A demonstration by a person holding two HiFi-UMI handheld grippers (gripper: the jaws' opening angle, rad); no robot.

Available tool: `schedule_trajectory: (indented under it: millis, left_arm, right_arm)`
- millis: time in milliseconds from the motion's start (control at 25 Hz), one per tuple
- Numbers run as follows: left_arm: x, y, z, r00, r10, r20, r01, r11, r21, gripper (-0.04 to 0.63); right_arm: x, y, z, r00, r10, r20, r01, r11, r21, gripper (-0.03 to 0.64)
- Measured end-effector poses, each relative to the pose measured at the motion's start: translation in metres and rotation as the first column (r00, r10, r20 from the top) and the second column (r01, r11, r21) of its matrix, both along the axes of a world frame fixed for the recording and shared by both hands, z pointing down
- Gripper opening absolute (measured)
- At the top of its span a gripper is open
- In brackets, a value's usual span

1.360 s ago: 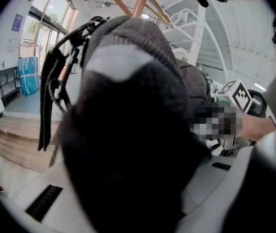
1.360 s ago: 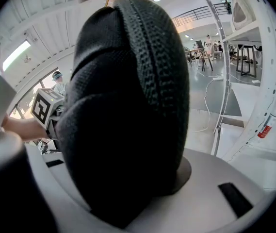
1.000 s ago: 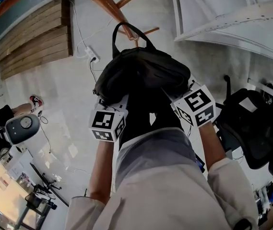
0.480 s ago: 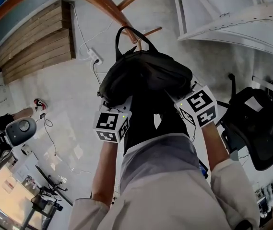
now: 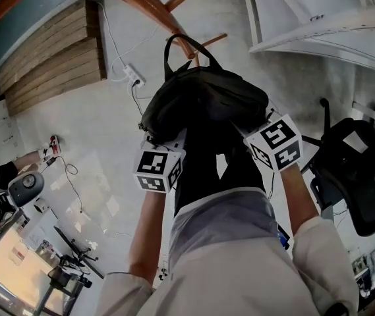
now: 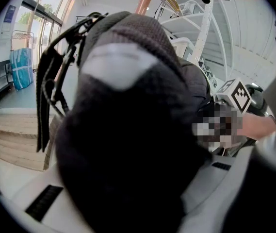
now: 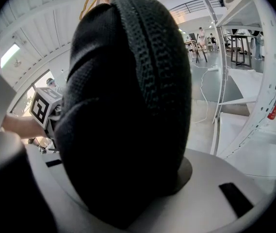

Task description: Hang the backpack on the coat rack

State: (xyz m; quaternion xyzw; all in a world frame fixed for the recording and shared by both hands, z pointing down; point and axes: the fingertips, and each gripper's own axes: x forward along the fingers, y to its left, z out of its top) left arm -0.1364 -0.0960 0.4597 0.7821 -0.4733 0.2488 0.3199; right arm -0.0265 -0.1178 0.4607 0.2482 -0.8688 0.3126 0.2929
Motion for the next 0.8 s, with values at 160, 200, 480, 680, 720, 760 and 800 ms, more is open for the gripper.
schedule_trajectory:
  millis: [160, 200, 480, 680, 720, 760, 800]
  left_arm:
    - [0.0, 0.001, 0.009, 1.0, 0.001, -0.008, -0.001, 1.0, -0.021, 0.12]
    - [0.0, 0.001, 0.01, 1.0, 0.0, -0.009, -0.001, 1.0, -0.023, 0.12]
    - [-0.002, 0.001, 0.023, 1.0, 0.006, -0.011, -0.006, 0.999, -0.035, 0.121]
    - [-0.004, 0.0, 0.029, 1.0, 0.008, -0.01, -0.009, 0.999, -0.044, 0.123]
    - [-0.005, 0.0, 0.031, 1.0, 0.007, -0.01, -0.008, 0.999, -0.047, 0.123]
    - [-0.005, -0.001, 0.033, 1.0, 0.006, -0.01, -0.007, 0.999, -0.051, 0.123]
    - [-0.005, -0.001, 0.034, 1.0, 0.006, -0.009, -0.006, 0.999, -0.054, 0.123]
  right_arm:
    - [-0.001, -0.001, 0.007, 1.0, 0.008, -0.008, -0.008, 1.0, -0.003, 0.161]
    - [-0.001, -0.001, 0.009, 1.0, 0.008, -0.009, -0.008, 1.0, -0.004, 0.161]
    - [-0.003, -0.001, 0.022, 1.0, 0.007, -0.002, -0.007, 1.0, -0.013, 0.163]
    - [-0.005, -0.002, 0.028, 1.0, 0.005, 0.004, -0.005, 1.0, -0.018, 0.163]
    - [-0.005, -0.002, 0.03, 1.0, 0.004, 0.003, -0.004, 1.0, -0.018, 0.163]
    - [-0.006, -0.003, 0.031, 1.0, 0.005, 0.002, -0.004, 1.0, -0.019, 0.164]
    - [-0.006, -0.004, 0.033, 1.0, 0.005, 0.002, -0.005, 1.0, -0.02, 0.164]
